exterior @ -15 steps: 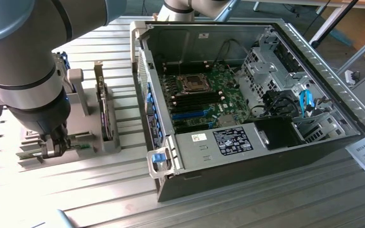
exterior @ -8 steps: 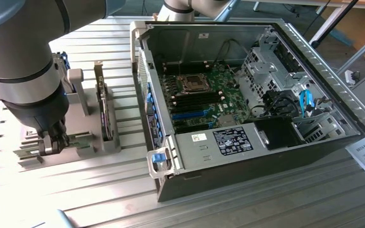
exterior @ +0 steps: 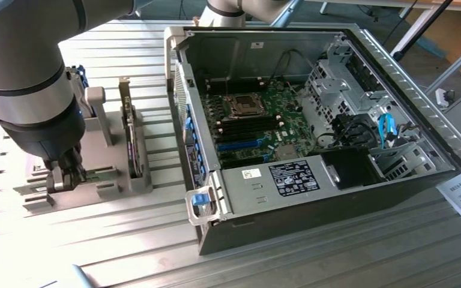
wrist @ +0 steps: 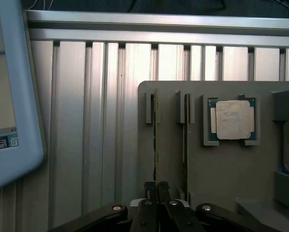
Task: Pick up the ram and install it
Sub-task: 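Pick up the ram and move it above insertion slot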
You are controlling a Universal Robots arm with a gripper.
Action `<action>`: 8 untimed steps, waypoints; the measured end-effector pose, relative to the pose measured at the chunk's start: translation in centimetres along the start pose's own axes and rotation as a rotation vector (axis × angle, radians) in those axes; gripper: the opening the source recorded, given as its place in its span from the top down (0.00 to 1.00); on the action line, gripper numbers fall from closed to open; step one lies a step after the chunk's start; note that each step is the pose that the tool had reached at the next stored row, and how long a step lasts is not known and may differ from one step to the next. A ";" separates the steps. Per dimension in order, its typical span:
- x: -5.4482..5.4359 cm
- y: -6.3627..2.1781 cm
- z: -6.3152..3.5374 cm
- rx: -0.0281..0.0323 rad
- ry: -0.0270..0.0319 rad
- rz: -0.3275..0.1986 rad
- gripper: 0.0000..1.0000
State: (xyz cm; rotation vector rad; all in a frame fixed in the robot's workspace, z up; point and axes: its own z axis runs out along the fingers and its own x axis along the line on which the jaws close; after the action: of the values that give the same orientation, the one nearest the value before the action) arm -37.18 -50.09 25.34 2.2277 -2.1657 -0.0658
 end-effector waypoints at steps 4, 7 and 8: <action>0.0 -0.02 -0.48 -0.0001 0.0000 0.000 0.88; 0.0 -0.02 -0.89 -0.0001 0.0001 0.000 0.88; 0.0 -0.02 -1.02 -0.0001 0.0001 0.000 0.88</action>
State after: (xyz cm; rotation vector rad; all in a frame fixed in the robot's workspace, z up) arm -37.11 -50.09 26.36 2.2276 -2.1657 -0.0657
